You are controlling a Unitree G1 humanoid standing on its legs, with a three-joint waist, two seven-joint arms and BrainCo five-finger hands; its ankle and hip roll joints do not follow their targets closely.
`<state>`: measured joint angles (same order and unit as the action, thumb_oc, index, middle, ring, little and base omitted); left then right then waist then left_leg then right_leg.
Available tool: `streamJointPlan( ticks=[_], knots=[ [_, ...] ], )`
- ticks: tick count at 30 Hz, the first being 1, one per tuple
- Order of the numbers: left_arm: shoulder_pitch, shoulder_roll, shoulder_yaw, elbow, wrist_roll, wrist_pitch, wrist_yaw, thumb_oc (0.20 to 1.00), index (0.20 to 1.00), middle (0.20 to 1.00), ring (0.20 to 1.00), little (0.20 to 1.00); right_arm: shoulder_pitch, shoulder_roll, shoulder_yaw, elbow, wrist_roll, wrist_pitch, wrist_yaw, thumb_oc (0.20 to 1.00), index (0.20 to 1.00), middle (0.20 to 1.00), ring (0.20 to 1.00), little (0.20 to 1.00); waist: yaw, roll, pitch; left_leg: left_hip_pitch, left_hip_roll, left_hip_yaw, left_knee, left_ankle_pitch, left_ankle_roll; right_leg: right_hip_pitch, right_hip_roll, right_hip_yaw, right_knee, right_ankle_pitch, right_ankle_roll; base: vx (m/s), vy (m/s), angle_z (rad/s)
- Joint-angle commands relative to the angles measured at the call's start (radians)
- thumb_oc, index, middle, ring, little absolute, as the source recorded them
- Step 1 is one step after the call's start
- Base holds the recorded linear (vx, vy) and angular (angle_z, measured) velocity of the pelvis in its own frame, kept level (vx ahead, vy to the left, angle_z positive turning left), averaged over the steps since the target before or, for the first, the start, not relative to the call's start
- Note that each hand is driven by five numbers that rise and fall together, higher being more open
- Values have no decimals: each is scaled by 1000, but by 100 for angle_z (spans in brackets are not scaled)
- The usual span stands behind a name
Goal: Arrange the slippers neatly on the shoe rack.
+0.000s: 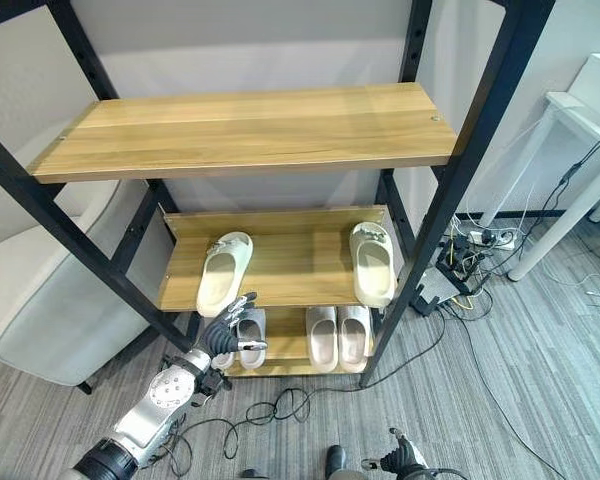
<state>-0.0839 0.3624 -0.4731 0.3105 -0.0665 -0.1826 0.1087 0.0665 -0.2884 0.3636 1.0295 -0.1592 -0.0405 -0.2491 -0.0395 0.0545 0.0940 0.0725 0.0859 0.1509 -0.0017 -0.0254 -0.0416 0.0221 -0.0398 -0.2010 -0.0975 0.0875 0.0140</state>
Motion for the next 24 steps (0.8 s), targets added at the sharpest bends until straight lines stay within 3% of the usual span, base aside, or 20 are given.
streamJointPlan(
  ticks=[1, 5, 7, 9, 11, 14, 15, 17, 24],
  knots=[
    [-91, 9, -7, 38, 78, -48, 93, 1000, 1000, 1000, 1000, 1000, -40, 3, -8, 26, 16, -32, -33, 1000, 1000, 1000, 1000, 1000, -8, -42, 7, -34, -29, -59, 113, -89, -22, 57, -38, 36, 51, -161, 86, 0, 0, 0],
    [-117, 13, 8, 81, 97, -46, 140, 1000, 1000, 1000, 1000, 1000, -48, 6, -9, 52, 25, -32, -41, 1000, 1000, 1000, 1000, 1000, -14, -41, 5, -29, -11, -57, 139, -83, -35, 57, -29, 35, 83, -184, 73, 47, -72, 2],
    [-132, 26, 21, 86, 103, -48, 164, 1000, 1000, 1000, 1000, 1000, -54, 7, -13, 62, 35, -33, -48, 1000, 1000, 1000, 1000, 1000, -16, -43, 16, -57, 9, -60, 208, -64, -50, 52, -23, 38, 98, -196, 65, -21, -98, -1],
    [-154, 44, 27, 89, 118, -49, 182, 1000, 1000, 1000, 1000, 1000, -64, 10, -11, 79, 47, -35, -53, 1000, 1000, 1000, 1000, 1000, -8, -53, 35, -137, 38, -80, 357, -7, -74, 50, -19, 42, 108, -196, 50, -51, -99, 1],
    [-165, 57, 34, 93, 143, -49, 212, 1000, 1000, 1000, 1000, 1000, -58, 12, -5, 84, 44, -36, -55, 1000, 1000, 1000, 1000, 1000, 0, -59, 45, -192, 30, -114, 432, 18, -69, 48, -18, 54, 113, -197, 44, -8, -32, -18],
    [-169, 66, 47, 77, 179, -45, 232, 1000, 1000, 1000, 1000, 1000, -62, 10, 0, 107, 34, -35, -58, 1000, 1000, 1000, 1000, 1000, 16, -58, 47, -224, 7, -150, 361, -16, -50, 46, -21, 74, 112, -202, 53, 67, 52, -38],
    [-176, 74, 57, 71, 187, -47, 259, 1000, 1000, 1000, 1000, 1000, -72, 7, -1, 124, 29, -32, -70, 1000, 1000, 1000, 1000, 1000, 39, -60, 51, -266, -12, -192, 262, 1, -55, 57, -19, 92, 106, -204, 61, 119, 66, -33],
    [-196, 84, 63, 70, 190, -50, 273, 1000, 1000, 1000, 1000, 1000, -82, 1, -5, 139, 30, -32, -75, 1000, 1000, 1000, 1000, 1000, 49, -56, 61, -297, -26, -215, 204, 43, -68, 72, -13, 106, 104, -212, 65, 118, 65, -19],
    [-192, 97, 69, 86, 257, -40, 289, 1000, 1000, 1000, 1000, 1000, -92, 15, -32, 176, 26, -30, -69, 1000, 1000, 1000, 1000, 1000, 33, -32, 6, -162, -28, -205, 48, 42, -49, 81, -30, 135, 87, -204, 83, 131, 117, -36]
  ],
)
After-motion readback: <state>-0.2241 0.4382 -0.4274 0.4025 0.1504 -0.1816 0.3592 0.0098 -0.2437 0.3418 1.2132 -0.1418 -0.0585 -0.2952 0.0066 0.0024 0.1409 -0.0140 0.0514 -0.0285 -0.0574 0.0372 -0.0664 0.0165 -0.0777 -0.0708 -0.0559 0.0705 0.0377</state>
